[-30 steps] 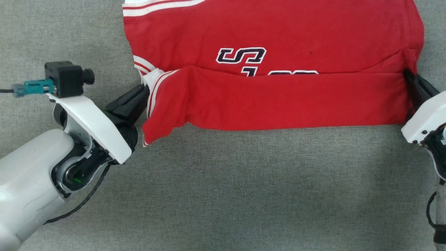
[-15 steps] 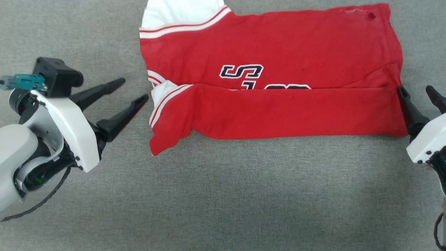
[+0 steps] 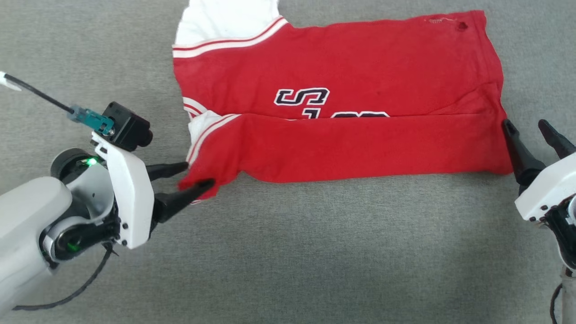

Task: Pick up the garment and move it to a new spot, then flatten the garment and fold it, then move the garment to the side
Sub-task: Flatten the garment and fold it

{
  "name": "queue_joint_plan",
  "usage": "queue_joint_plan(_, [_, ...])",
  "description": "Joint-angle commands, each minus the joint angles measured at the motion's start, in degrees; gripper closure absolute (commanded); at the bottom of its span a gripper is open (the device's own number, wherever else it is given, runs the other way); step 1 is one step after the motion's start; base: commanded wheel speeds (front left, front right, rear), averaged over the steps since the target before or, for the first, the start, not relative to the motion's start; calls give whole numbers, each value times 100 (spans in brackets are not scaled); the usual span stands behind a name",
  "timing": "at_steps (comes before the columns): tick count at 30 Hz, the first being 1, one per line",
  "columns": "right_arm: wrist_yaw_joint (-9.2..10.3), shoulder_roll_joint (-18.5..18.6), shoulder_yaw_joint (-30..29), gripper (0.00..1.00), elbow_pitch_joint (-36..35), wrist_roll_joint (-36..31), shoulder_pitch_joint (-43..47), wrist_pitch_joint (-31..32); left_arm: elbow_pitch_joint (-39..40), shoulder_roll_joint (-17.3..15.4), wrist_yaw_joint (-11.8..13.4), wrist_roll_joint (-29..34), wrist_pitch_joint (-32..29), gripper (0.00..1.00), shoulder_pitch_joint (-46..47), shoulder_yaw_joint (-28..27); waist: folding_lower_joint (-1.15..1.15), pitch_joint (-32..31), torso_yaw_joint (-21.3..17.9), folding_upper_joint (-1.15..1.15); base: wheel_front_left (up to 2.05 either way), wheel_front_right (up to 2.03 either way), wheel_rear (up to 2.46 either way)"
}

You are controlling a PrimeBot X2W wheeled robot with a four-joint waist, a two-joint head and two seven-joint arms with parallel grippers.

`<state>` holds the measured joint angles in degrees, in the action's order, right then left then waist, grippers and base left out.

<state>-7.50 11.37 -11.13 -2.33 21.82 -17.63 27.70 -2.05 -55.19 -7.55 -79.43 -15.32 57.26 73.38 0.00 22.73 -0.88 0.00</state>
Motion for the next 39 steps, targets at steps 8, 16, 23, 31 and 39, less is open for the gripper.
queue_joint_plan(8, [2,-101,70,0,-42,36,-122,-106,-940,445,13,-432,-353,0,-127,14,0,267,-272,0,0,0,0])
queue_joint_plan(16, [2,-130,110,0,-49,46,-158,-149,-1405,708,35,-746,-574,0,-135,70,0,394,-422,0,0,0,0])
queue_joint_plan(23, [2,35,250,0,-127,10,-134,111,-1398,725,34,-809,-642,100,-137,92,0,438,-441,0,0,0,0])
queue_joint_plan(31, [1,608,721,0,-208,188,-89,1350,-1186,669,20,-702,-589,100,-70,89,0,487,-334,0,0,0,0])
queue_joint_plan(39, [1,774,1180,96,355,222,-437,2064,-1036,748,15,-652,-467,100,16,80,0,532,-154,0,0,0,0])
